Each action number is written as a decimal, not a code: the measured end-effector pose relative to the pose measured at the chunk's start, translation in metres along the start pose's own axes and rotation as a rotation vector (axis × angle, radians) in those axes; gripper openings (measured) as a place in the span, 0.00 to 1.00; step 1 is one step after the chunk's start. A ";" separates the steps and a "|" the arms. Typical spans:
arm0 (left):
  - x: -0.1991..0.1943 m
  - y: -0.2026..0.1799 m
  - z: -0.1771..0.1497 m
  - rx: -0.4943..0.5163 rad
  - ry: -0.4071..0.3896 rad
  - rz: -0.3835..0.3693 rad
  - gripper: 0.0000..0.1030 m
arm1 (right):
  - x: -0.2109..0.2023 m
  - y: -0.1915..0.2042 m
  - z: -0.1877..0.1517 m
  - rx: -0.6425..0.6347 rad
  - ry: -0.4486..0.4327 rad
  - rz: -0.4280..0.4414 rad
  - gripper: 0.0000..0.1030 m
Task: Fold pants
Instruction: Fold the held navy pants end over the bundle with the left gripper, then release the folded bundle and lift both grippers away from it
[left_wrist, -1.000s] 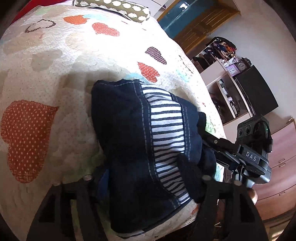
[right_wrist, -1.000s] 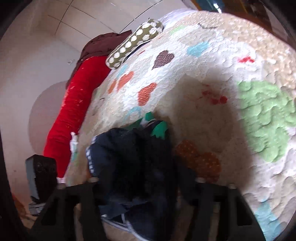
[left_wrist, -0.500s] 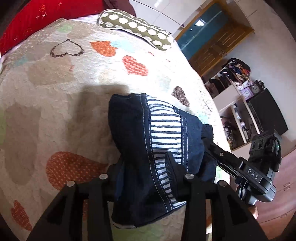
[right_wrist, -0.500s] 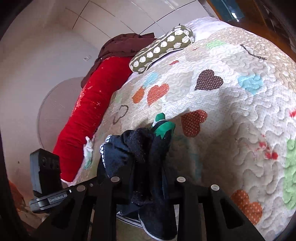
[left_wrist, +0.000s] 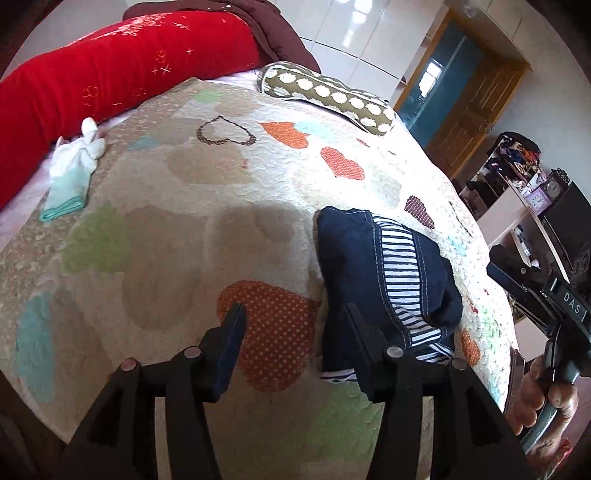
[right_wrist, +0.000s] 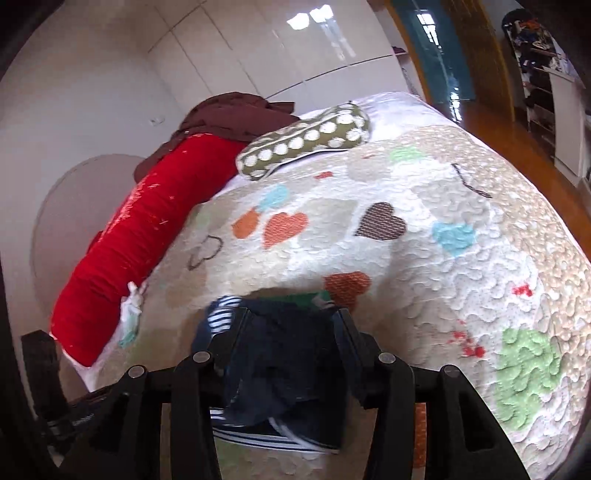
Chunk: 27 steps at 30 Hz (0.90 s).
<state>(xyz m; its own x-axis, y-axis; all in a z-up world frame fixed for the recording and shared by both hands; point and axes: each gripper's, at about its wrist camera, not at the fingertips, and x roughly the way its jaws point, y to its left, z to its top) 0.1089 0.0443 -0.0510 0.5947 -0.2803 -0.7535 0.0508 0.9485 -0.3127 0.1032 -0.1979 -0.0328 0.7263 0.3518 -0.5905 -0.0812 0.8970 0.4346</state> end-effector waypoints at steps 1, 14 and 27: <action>-0.006 0.003 -0.004 -0.006 -0.011 0.012 0.51 | 0.006 0.007 -0.002 -0.004 0.022 0.043 0.50; -0.084 -0.014 -0.032 0.125 -0.277 0.199 0.76 | 0.016 -0.007 -0.055 0.047 0.072 -0.120 0.64; -0.118 -0.063 -0.056 0.228 -0.322 0.232 0.83 | -0.072 0.055 -0.102 -0.121 -0.100 -0.245 0.66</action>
<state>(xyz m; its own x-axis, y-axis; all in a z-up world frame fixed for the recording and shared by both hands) -0.0098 0.0088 0.0253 0.8285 -0.0303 -0.5592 0.0406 0.9992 0.0061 -0.0231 -0.1468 -0.0362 0.7972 0.0983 -0.5956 0.0285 0.9794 0.1999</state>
